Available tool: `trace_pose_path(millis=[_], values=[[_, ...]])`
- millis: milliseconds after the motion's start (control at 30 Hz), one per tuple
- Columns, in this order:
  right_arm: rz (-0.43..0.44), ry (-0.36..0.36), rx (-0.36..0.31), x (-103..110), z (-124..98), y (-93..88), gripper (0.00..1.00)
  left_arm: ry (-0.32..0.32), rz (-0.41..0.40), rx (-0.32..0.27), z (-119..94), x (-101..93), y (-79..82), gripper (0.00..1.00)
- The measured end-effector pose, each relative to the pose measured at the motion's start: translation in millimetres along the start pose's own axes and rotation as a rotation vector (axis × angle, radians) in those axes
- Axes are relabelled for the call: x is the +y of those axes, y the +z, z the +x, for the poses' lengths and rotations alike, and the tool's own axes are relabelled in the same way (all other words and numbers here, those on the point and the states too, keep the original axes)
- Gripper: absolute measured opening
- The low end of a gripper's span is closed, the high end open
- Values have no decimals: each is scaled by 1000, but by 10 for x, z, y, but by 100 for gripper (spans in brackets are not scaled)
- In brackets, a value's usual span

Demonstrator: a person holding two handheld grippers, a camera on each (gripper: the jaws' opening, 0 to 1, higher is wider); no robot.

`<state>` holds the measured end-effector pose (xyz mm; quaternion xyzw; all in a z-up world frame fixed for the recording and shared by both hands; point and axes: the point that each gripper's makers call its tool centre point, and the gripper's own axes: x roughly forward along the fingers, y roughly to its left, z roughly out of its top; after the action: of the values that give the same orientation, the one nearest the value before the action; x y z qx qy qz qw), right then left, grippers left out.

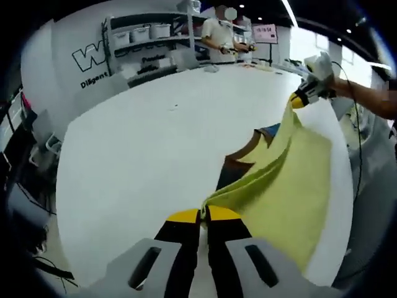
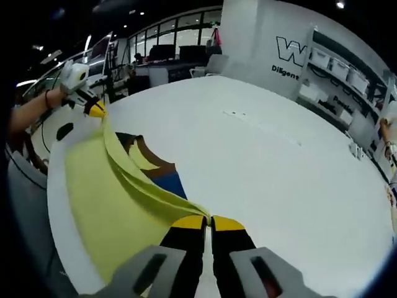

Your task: Fold the garment on the visible template until the final outline fits inside the template.

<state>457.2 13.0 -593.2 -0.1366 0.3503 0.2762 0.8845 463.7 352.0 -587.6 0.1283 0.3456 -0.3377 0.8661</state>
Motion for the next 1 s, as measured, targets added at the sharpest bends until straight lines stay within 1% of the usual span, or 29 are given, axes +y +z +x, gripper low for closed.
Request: trace_pose_path(millis=[67, 100, 133, 200, 233, 267, 300, 367, 400, 467, 567, 667, 700, 767, 800, 833, 900, 967, 1000], values=[[36, 4, 2, -11, 37, -2, 0, 4, -20, -3, 60, 65, 18, 0], [45, 3, 1, -16, 52, -4, 0, 4, -40, 8, 88, 83, -4, 0], [57, 2, 8, -22, 74, -21, 0, 9, -71, 32, 122, 113, -49, 0], [88, -4, 22, -41, 111, -62, 0, 19, -78, 31, 186, 159, -71, 0], [105, -3, 25, -46, 125, -77, 0, 23, -91, 33, 206, 168, -87, 0], [116, -6, 22, -58, 137, -86, 0, 25, -121, 43, 231, 176, -122, 0], [110, -25, 12, -85, 152, -82, 0, 26, -134, 44, 256, 196, -135, 0], [93, -25, 15, -83, 183, -97, 0, 25, -143, 43, 289, 214, -150, 0], [94, -23, 31, -76, 205, -130, 0, 34, -177, 63, 294, 205, -192, 0], [99, -25, 36, -86, 224, -157, 0, 44, -182, 52, 342, 232, -177, 0], [114, -28, 35, -96, 234, -175, 0, 65, -182, 65, 389, 210, -221, 0], [122, -31, 36, -105, 253, -193, 0, 81, -172, 62, 409, 203, -234, 0], [104, -34, 26, -107, 271, -194, 0, 81, -198, 65, 404, 201, -247, 0], [120, -39, 24, -116, 276, -202, 0, 94, -216, 37, 395, 230, -221, 1], [142, -59, 5, -155, 273, -192, 0, 117, -204, 17, 378, 259, -198, 2], [136, -70, -16, -177, 255, -167, 1, 148, -179, -4, 351, 303, -170, 4], [133, -90, -45, -214, 195, -136, 3, 193, -129, -11, 261, 344, -156, 8], [133, -84, -53, -196, 145, -128, 5, 186, -143, -7, 200, 317, -169, 8], [132, -86, -59, -182, 112, -122, 6, 181, -157, -18, 153, 300, -164, 8]])
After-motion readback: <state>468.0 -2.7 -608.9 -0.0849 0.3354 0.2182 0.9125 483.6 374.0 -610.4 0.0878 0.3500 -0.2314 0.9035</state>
